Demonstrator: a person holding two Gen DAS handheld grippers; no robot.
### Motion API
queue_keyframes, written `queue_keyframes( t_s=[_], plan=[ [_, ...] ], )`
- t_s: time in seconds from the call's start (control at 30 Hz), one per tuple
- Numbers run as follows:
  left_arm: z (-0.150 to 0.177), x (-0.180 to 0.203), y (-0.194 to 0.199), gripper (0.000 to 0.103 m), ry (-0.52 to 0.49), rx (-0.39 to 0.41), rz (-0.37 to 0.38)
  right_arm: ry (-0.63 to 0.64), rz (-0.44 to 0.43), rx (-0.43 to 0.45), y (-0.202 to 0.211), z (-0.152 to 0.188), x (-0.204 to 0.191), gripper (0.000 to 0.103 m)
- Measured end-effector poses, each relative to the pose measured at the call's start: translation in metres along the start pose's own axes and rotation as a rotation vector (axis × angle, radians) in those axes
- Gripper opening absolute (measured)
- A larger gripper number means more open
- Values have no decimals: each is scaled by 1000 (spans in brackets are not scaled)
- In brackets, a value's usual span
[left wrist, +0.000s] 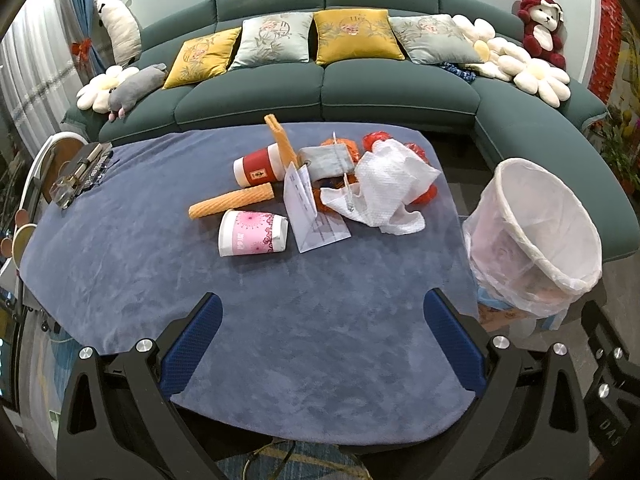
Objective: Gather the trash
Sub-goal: 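Grasp the pink paper cup rim with the left tool while the right tool approaches the white wipe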
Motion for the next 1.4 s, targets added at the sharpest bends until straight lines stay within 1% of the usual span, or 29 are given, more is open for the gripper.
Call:
queue_keyframes(
  t_s=[0.07, 0.27, 0.33, 0.57, 0.63, 0.67, 0.77, 0.83, 0.97, 1.03, 1.1, 1.13, 1.2, 1.23, 1.3, 1.33, 1.37, 1.4],
  plan=[
    [0, -6, -5, 96, 9, -2, 7, 3, 0, -7, -4, -5, -7, 96],
    [-5, -40, -27, 96, 74, -15, -18, -8, -35, -7, -19, -24, -30, 96],
    [-8, -51, -33, 96, 80, -18, -29, -2, -41, -4, -25, -31, -41, 96],
    [-24, -105, -71, 96, 105, -39, -71, 30, -81, -4, -53, -54, -95, 96],
    [-27, -116, -83, 96, 104, -47, -68, 39, -89, 1, -60, -60, -110, 96],
    [-29, -124, -91, 96, 100, -52, -82, 41, -92, -4, -64, -62, -118, 96],
    [-34, -139, -107, 96, 88, -51, -83, 44, -103, -14, -74, -67, -134, 96],
    [-37, -151, -121, 96, 86, -55, -70, 51, -106, -22, -81, -70, -147, 96],
    [-38, -168, -144, 96, 113, -77, -56, 69, -113, -35, -96, -70, -169, 96],
    [-39, -174, -153, 93, 117, -86, -44, 74, -113, -48, -104, -70, -177, 96],
    [-38, -175, -163, 85, 117, -99, -23, 71, -120, -65, -113, -68, -184, 95],
    [-37, -174, -167, 83, 121, -109, -10, 69, -121, -72, -116, -67, -187, 95],
    [-35, -172, -172, 72, 125, -120, 14, 66, -126, -83, -122, -67, -192, 94],
    [-34, -171, -175, 72, 129, -127, 27, 66, -129, -84, -124, -67, -194, 93],
    [-34, -169, -176, 62, 136, -127, 51, 70, -133, -81, -127, -67, -197, 90],
    [-34, -168, -177, 61, 136, -123, 58, 72, -136, -80, -130, -68, -199, 90],
    [-35, -166, -177, 57, 135, -120, 62, 72, -138, -81, -132, -68, -201, 88],
    [-36, -163, -177, 48, 132, -119, 78, 72, -140, -83, -134, -68, -203, 86]
  ],
)
Point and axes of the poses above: each gripper's, at about its wrist camera, not at the fingertips, and y roughly against the way its jaws point, x to its right, z to its underside, the point moved 8 cm from there along -y, roughly the way its jaws point, and after that the axes turned 11 degrees about z, right-handed, at the moved point
